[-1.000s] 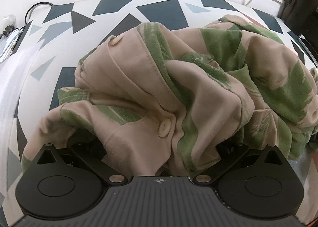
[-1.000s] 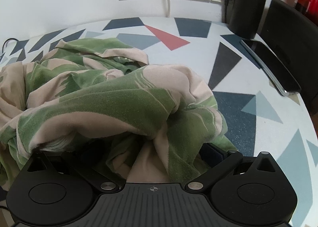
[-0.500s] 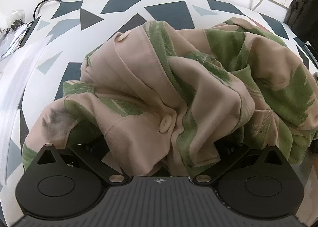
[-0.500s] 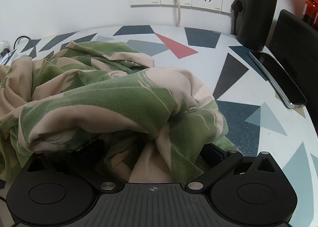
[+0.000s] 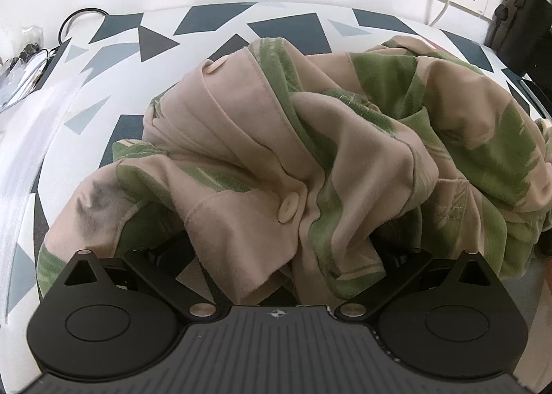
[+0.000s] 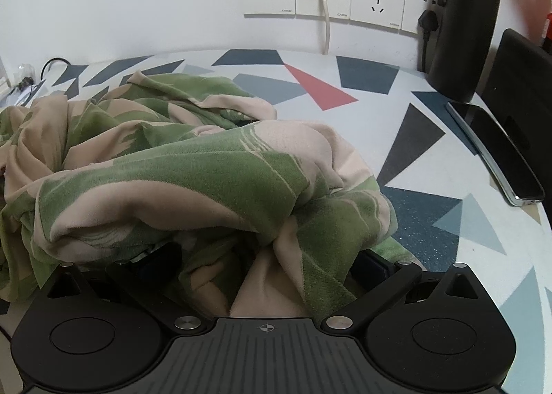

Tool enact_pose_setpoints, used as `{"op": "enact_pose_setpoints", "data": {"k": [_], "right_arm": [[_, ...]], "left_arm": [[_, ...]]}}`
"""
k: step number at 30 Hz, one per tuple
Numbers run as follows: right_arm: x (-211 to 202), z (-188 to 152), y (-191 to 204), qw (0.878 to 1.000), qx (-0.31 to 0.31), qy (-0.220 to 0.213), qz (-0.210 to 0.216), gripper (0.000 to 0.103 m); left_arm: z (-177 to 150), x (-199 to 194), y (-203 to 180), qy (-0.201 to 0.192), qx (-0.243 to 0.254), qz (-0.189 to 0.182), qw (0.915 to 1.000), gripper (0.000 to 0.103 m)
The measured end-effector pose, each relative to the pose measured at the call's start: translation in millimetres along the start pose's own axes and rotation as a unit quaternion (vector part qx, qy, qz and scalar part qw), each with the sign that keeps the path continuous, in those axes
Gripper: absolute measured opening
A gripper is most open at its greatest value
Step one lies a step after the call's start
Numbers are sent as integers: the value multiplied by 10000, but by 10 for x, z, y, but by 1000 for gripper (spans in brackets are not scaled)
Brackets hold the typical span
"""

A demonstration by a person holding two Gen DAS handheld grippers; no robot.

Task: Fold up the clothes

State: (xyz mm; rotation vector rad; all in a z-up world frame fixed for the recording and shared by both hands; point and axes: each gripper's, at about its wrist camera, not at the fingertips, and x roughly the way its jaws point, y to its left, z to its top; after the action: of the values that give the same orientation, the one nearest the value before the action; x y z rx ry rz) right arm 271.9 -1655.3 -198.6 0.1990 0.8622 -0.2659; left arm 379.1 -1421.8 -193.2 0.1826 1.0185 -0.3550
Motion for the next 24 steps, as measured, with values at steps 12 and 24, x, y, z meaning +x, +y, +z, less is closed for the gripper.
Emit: {"op": "enact_pose_setpoints", "data": {"k": [12, 24], "right_arm": [[-14, -78, 34, 9998, 32, -161, -110, 102], [6, -76, 55, 9996, 104, -98, -236, 102]], "left_arm": [[-42, -21, -9, -110, -193, 120, 9997, 103], [-62, -37, 17, -121, -76, -3, 9999, 103]]}}
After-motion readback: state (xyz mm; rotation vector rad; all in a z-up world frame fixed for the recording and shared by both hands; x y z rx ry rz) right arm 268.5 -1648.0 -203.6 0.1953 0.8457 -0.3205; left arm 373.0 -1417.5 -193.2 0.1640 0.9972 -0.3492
